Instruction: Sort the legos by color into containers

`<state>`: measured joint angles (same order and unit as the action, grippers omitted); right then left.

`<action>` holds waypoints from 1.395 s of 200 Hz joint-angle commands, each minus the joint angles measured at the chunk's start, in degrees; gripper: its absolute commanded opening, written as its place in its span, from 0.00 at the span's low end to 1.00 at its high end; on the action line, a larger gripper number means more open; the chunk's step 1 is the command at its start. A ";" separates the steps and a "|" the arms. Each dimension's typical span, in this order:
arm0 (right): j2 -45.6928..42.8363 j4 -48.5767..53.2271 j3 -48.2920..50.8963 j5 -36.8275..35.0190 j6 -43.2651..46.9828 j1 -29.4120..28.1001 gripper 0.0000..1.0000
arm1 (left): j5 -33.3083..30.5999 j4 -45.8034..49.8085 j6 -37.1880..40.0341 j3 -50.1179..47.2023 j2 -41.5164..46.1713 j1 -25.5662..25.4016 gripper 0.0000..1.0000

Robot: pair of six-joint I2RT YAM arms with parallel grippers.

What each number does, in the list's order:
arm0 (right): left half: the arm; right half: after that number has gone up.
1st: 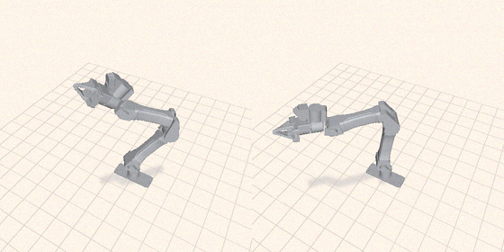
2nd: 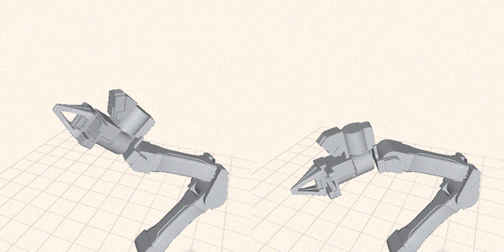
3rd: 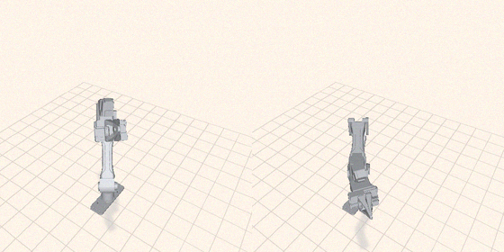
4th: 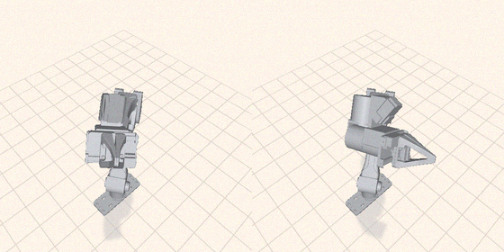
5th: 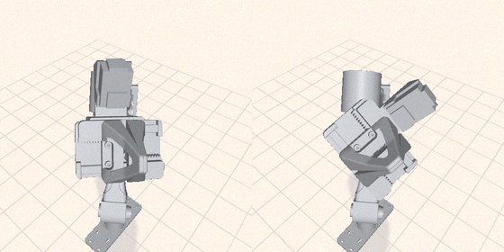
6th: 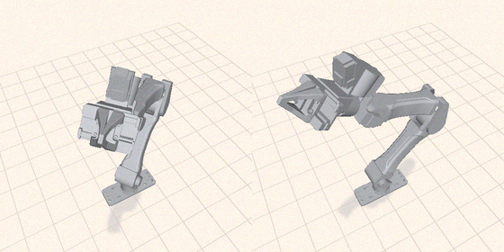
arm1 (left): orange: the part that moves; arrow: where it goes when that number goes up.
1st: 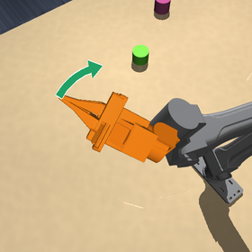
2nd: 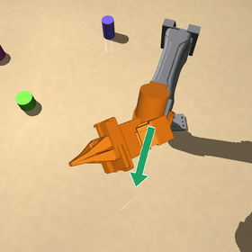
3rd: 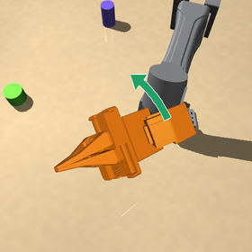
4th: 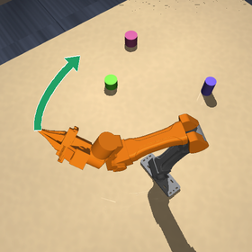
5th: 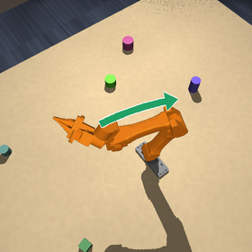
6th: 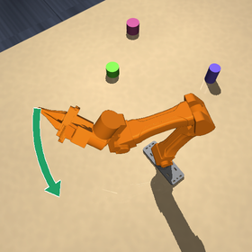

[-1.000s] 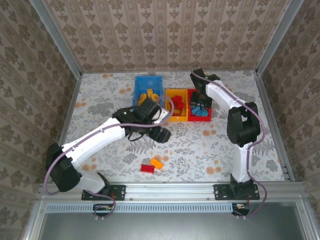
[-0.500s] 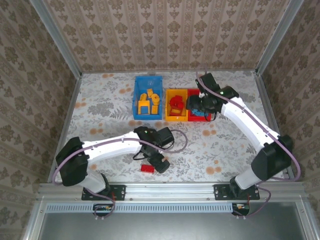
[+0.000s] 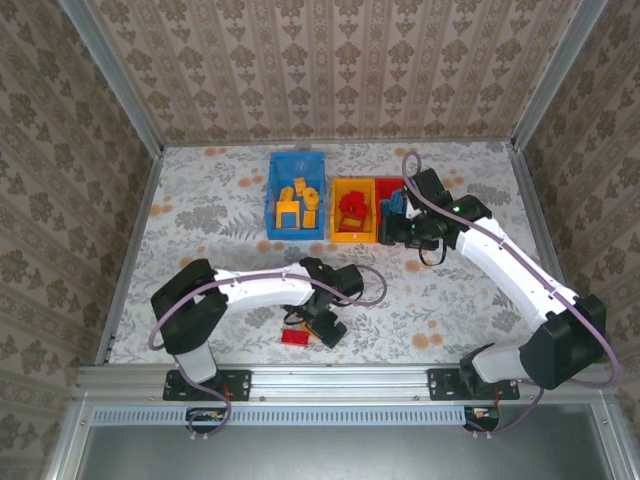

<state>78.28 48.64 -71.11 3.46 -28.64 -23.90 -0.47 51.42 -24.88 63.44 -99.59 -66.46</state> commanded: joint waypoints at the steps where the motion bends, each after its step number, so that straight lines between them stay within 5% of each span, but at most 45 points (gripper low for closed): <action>1: -0.75 0.58 0.27 1.19 1.02 -0.02 0.70 | 0.43 0.63 -2.62 1.39 -1.72 -0.52 1.00; 39: -1.02 0.58 0.87 1.48 0.88 -0.01 0.70 | 0.79 -0.59 -3.77 0.17 -2.01 -0.50 0.94; 93: -1.64 0.44 1.06 3.03 0.43 -0.01 0.70 | 0.48 -1.58 -3.90 1.04 -3.13 -0.26 0.69; 146: -2.96 0.70 0.72 4.83 0.53 -0.02 0.69 | -2.31 1.33 -2.93 3.36 -0.91 1.71 0.64; 208: -10.66 -13.87 3.14 30.17 0.71 0.08 0.70 | -1.99 6.81 2.13 16.19 3.21 17.00 0.63; 279: 3.52 -13.00 -10.36 26.46 -1.03 -1.06 0.68 | -1.98 4.35 9.28 38.76 -8.90 35.48 0.61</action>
<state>76.88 34.59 -74.96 30.65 -29.74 -24.45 -1.89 56.03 -19.70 95.48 -102.96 -34.68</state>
